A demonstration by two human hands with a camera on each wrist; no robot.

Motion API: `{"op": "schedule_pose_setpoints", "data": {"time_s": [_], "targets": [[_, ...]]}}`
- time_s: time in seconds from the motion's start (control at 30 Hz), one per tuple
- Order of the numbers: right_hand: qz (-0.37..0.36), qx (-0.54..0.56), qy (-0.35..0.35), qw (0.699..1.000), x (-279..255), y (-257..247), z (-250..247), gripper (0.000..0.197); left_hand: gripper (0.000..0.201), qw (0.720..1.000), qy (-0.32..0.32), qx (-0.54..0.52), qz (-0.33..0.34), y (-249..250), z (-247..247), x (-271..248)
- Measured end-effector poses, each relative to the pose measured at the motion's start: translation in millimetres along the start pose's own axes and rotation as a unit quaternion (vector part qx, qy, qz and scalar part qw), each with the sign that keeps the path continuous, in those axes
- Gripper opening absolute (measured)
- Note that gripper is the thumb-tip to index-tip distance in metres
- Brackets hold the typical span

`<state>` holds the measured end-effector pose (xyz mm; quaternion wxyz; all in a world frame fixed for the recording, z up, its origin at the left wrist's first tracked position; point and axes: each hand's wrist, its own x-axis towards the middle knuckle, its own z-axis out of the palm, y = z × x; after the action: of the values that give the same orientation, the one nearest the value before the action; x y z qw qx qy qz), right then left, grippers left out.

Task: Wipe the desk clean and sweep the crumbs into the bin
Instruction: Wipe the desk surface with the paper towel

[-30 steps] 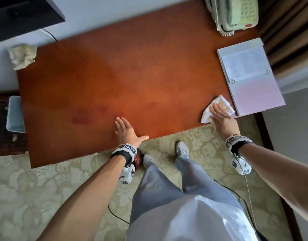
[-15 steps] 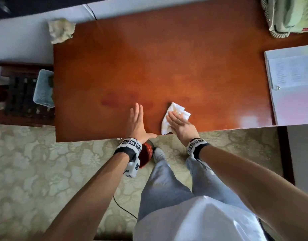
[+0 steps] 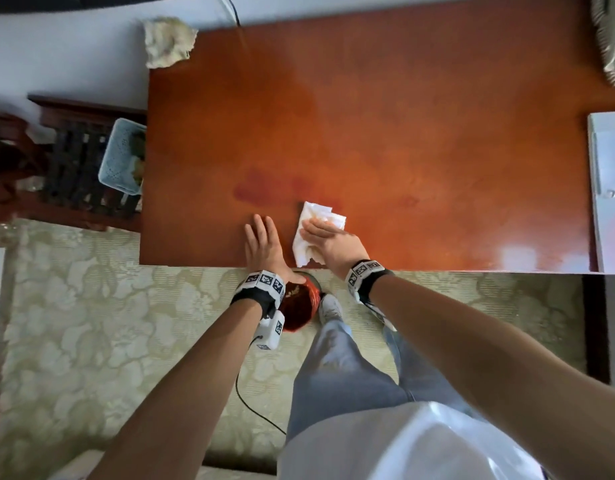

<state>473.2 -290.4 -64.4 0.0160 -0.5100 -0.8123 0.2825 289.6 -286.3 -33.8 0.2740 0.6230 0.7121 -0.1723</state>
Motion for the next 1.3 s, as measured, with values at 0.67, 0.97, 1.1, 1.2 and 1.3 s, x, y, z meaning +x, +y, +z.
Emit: {"op": "schedule_pose_setpoints", "data": {"time_s": [0.67, 0.97, 1.1, 1.2, 1.3], "targets": [[0.255, 0.016, 0.124, 0.959, -119, 168, -62, 0.048, 0.158, 0.997, -0.063, -0.017, 0.038, 92, -32, 35], [-0.097, -0.039, -0.001, 0.995, -31, 103, -15, 0.046, 0.159, 0.997, -0.062, -0.010, 0.044, 91, -33, 35], [-0.095, -0.044, -0.029, 0.994, 14, 137, -55, 0.055, 0.154, 0.993, -0.093, 0.060, 0.050, 99, -47, 44], [-0.015, -0.034, 0.015, 0.999, 67, 168, -104, 0.047, 0.151, 0.993, -0.058, 0.072, 0.075, 105, -65, 64], [0.040, -0.093, 0.030, 0.994, 120, 202, -146, 0.051, 0.163, 0.993, -0.037, 0.051, 0.098, 112, -82, 100]]}}
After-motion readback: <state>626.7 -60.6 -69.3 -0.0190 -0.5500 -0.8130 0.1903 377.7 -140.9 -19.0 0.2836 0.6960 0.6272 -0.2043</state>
